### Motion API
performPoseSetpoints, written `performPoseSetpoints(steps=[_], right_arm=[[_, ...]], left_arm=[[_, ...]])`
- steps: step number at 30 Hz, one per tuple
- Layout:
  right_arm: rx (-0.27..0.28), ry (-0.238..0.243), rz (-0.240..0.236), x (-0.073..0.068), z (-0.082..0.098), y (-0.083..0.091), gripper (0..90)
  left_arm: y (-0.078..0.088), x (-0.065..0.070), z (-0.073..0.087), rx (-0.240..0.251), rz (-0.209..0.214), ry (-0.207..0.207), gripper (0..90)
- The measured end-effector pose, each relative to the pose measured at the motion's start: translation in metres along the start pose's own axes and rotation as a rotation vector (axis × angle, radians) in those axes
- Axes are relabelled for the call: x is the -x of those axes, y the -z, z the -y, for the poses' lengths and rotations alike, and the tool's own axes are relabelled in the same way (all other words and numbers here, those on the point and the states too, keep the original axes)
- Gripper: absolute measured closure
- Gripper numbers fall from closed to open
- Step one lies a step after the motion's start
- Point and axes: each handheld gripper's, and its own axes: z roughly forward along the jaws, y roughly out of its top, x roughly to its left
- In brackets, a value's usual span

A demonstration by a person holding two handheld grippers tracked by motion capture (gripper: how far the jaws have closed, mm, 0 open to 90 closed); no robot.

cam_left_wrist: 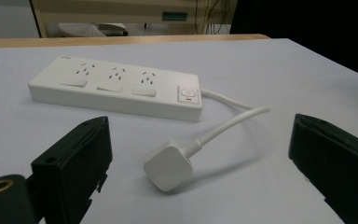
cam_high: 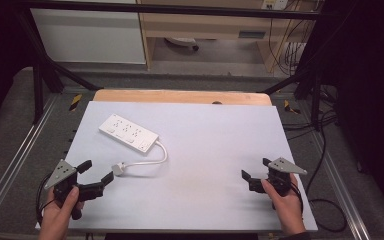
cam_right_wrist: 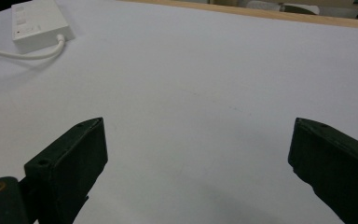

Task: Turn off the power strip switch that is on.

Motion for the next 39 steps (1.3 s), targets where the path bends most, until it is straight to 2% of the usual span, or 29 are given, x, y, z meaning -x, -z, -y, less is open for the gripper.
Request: performPoseSetpoints(steps=[7,18,20,24,32,36,39], right_arm=[[0.034,0.001,0.008,0.002,-0.001,0.001,5.0],[0.025,-0.003,0.008,0.002,-0.001,-0.002,4.3],[0.024,-0.003,0.007,0.002,-0.001,-0.002,4.3],[0.021,0.005,-0.003,0.0,-0.002,-0.003,4.0],[0.027,0.01,-0.022,-0.003,-0.003,-0.001,4.0],[0.03,0.012,-0.028,-0.004,-0.003,-0.001,4.0],[0.027,0.015,-0.034,-0.005,-0.003,-0.001,4.0]], left_arm=[[-0.001,0.0,0.001,-0.022,0.002,0.002,5.8],[-0.002,0.003,0.0,-0.018,0.003,-0.006,6.1],[-0.002,0.004,0.0,-0.023,-0.002,-0.024,5.8],[-0.004,0.006,-0.001,-0.034,-0.006,-0.029,5.8],[-0.014,0.005,-0.016,-0.047,-0.026,-0.058,5.8],[-0.022,0.003,-0.024,-0.044,-0.018,-0.034,5.9],[-0.027,0.001,-0.027,-0.045,-0.017,-0.043,6.0]])
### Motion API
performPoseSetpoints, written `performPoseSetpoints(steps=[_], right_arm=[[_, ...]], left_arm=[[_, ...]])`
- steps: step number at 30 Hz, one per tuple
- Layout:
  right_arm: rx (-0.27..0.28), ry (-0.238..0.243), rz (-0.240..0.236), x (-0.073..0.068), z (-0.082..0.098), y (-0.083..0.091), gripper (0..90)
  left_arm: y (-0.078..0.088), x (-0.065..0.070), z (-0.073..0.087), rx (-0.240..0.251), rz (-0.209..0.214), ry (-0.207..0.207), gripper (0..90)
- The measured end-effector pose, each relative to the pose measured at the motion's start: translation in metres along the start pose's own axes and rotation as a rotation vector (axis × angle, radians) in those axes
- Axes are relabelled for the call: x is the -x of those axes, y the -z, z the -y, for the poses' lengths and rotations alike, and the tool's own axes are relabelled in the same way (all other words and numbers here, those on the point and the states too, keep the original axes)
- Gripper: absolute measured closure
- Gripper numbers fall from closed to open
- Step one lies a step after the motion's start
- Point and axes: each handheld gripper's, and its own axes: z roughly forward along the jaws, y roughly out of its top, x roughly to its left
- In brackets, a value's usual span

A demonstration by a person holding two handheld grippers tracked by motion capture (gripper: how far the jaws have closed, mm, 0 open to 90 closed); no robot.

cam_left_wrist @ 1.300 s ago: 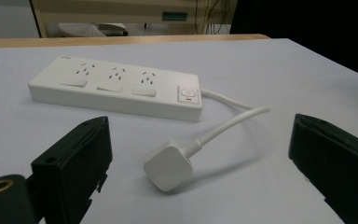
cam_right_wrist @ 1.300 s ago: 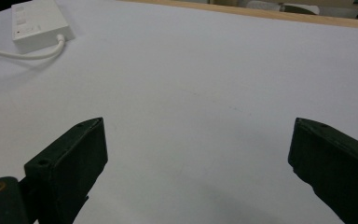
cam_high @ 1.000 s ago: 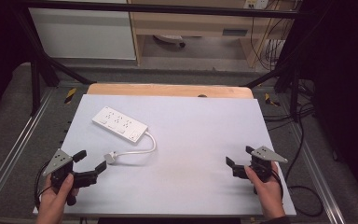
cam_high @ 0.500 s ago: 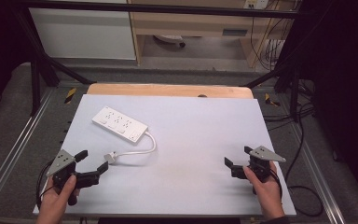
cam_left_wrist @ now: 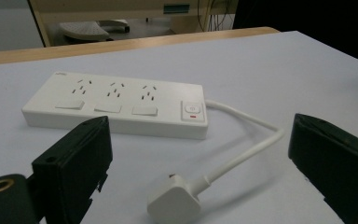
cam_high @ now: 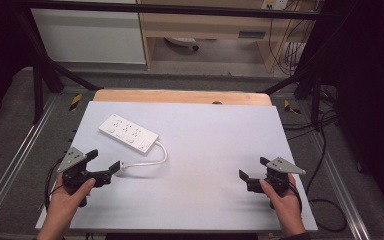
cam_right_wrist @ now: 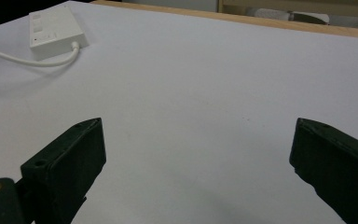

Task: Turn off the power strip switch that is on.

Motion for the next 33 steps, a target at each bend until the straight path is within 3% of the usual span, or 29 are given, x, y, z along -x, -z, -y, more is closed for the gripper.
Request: performPoseSetpoints(steps=[12,15,19,33], right_arm=[[-0.002,0.017,-0.002,-0.004,-0.001,0.001,4.0],[-0.004,0.015,-0.009,-0.005,-0.001,0.001,3.9],[-0.006,0.021,-0.009,-0.005,-0.001,0.001,4.0],[-0.007,0.022,-0.005,-0.006,-0.001,0.001,3.9]], left_arm=[[-0.02,-0.009,-0.019,0.01,0.008,0.001,6.3],[-0.024,-0.014,-0.024,0.009,0.003,-0.008,6.3],[-0.029,-0.023,-0.03,0.027,0.002,0.019,6.3],[-0.047,-0.045,-0.048,0.027,-0.024,0.002,6.6]])
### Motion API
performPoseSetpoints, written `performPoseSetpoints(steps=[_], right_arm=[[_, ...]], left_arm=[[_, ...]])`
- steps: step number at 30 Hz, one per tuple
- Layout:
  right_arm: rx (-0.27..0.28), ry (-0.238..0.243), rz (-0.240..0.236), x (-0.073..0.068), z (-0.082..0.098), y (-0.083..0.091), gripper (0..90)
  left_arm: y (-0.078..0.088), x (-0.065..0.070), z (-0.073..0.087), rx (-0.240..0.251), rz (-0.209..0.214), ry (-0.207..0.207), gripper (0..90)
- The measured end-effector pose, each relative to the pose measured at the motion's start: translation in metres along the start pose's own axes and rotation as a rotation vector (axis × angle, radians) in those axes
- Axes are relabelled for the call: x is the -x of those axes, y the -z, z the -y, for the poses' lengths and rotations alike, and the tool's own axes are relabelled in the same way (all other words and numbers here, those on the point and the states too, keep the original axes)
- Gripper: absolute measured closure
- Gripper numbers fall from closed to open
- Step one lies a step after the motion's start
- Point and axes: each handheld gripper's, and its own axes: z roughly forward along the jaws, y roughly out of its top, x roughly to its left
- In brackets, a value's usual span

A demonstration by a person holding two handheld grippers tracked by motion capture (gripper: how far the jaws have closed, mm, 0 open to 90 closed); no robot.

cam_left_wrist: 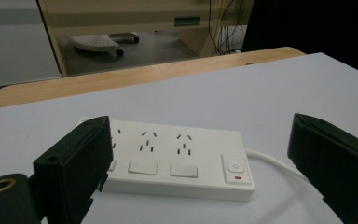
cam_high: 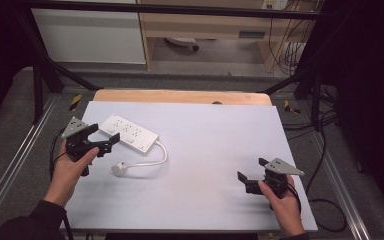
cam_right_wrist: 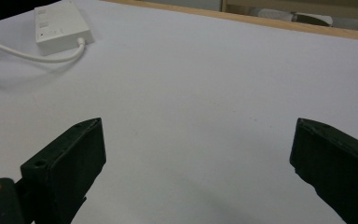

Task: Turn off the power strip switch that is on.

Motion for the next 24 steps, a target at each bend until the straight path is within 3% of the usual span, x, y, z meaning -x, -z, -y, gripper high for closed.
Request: performPoseSetpoints(steps=[24], right_arm=[[-0.002,-0.001,0.005,0.0,0.0,0.0,3.8]], left_arm=[[-0.027,-0.026,-0.012,0.003,-0.084,0.023,8.3]])
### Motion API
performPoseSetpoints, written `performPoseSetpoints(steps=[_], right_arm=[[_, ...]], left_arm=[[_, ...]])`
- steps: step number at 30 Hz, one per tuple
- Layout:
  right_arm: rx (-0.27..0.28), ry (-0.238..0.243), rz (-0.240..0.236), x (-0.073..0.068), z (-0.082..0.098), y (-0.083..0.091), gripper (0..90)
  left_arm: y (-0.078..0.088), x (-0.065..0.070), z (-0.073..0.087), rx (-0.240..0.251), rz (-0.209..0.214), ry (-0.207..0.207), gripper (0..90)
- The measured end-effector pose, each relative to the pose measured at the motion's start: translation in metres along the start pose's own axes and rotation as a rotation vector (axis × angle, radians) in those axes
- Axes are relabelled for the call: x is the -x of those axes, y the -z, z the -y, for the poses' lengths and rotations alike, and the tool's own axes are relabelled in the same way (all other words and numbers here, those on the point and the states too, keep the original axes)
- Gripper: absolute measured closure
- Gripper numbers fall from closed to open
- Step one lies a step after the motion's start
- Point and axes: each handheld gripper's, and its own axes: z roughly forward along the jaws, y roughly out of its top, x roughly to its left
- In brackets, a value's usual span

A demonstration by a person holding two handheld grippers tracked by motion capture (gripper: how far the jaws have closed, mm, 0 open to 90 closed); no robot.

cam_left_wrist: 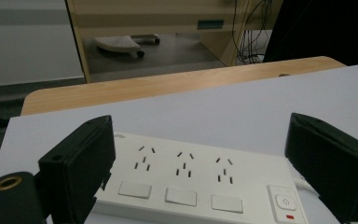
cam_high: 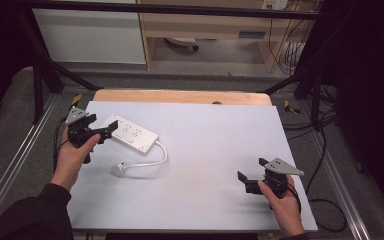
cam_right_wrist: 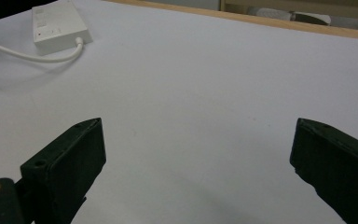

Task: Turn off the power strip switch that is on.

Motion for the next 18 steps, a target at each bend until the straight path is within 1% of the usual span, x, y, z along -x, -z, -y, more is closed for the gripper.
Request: performPoseSetpoints(steps=[5,9,14,17,18], right_arm=[[0.0,-0.003,0.004,0.001,0.0,0.0,3.8],[0.005,-0.009,0.003,0.001,0.0,0.001,3.8],[0.003,-0.009,0.002,0.001,0.0,0.001,3.9],[0.004,-0.013,0.003,0.002,0.0,0.001,3.9],[0.006,-0.016,0.004,0.002,0.0,0.001,3.9]], left_arm=[[-0.004,-0.003,-0.002,0.008,-0.019,-0.002,9.4],[-0.008,-0.004,-0.002,0.002,-0.024,-0.005,9.1],[-0.017,-0.005,-0.001,-0.004,-0.034,0.009,9.9],[-0.019,-0.006,-0.001,-0.004,-0.04,0.007,10.7],[-0.02,-0.006,-0.001,-0.002,-0.041,0.013,11.3]])
